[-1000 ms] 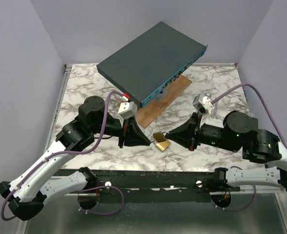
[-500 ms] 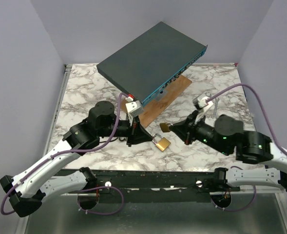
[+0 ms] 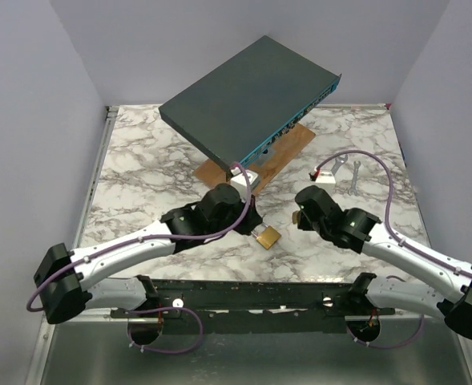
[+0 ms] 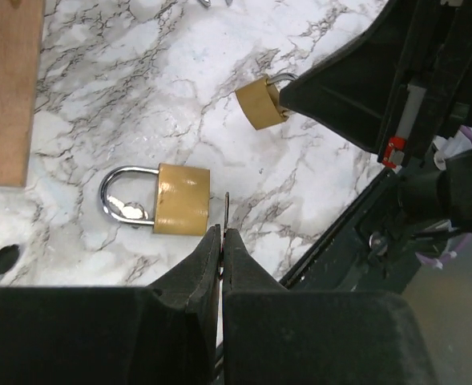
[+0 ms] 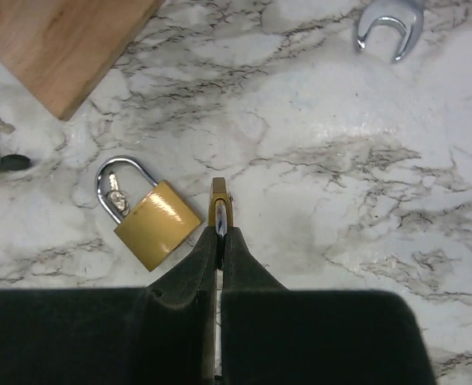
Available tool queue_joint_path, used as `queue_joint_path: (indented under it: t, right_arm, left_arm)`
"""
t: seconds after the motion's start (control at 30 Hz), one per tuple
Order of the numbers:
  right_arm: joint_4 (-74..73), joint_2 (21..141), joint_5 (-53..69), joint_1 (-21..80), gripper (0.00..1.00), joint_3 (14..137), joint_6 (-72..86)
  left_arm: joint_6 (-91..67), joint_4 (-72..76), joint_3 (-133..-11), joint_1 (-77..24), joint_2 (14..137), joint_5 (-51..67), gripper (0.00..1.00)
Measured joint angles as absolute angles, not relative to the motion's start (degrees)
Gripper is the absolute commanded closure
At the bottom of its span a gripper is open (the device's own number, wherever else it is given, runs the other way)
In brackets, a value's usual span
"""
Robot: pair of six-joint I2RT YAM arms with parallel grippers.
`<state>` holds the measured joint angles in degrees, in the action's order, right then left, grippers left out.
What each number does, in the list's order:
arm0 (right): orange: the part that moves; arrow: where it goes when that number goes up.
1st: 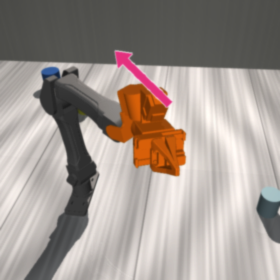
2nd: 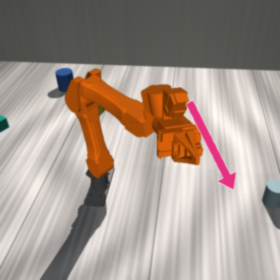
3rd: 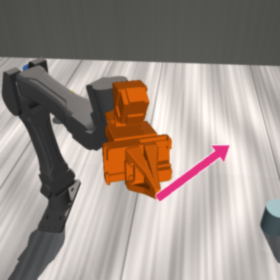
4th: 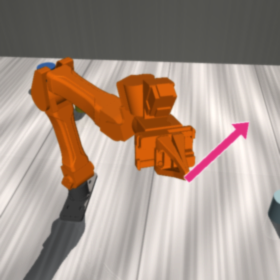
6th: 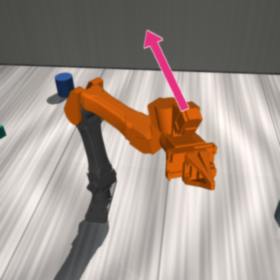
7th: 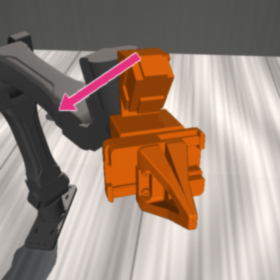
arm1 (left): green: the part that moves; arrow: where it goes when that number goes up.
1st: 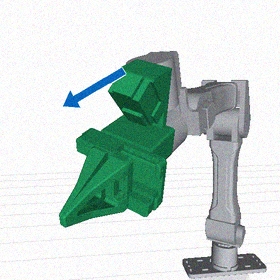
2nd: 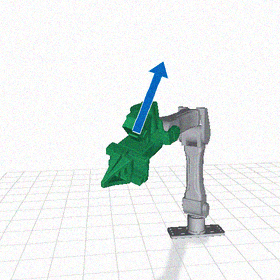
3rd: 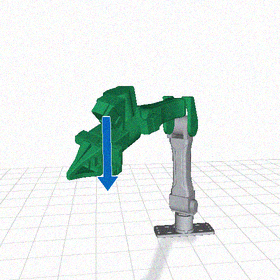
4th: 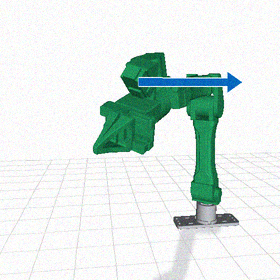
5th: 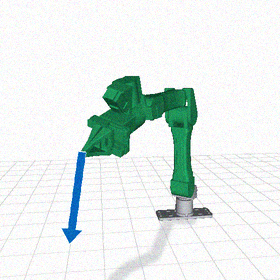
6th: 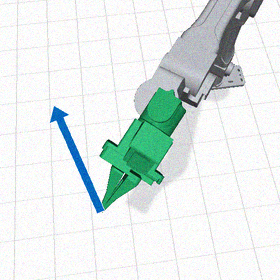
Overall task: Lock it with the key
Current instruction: Place the lock at the center of the board.
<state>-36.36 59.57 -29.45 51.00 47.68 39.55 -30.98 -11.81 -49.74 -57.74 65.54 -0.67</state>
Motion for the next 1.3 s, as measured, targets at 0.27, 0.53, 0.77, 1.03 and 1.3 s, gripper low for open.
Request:
queue_joint_path:
  t: [0.27, 0.53, 0.77, 1.03, 1.3]
  right_arm:
    - [-30.59, 56.40, -25.10, 44.93, 0.99, 38.72, 45.23]
    - [-22.94, 55.92, -19.79, 37.04, 0.99, 27.79, 47.62]
    - [-19.31, 57.10, -17.47, 32.91, 0.84, 26.17, 49.45]
    - [-20.58, 58.96, -17.32, 32.80, 0.58, 26.30, 53.76]
    - [-25.10, 57.84, -17.98, 32.67, 0.51, 26.74, 57.56]
  left_arm:
    - [-36.73, -4.71, -54.02, -59.96, 81.58, -2.76, 1.00]
    - [-40.64, -2.26, -60.84, -60.31, 93.84, -0.03, 1.00]
    - [-40.40, -2.31, -63.51, -60.90, 96.14, 2.50, 1.00]
    - [-39.79, -3.22, -65.71, -60.99, 98.41, 4.10, 1.00]
    - [-38.94, -4.82, -67.92, -60.99, 99.59, 5.08, 1.00]
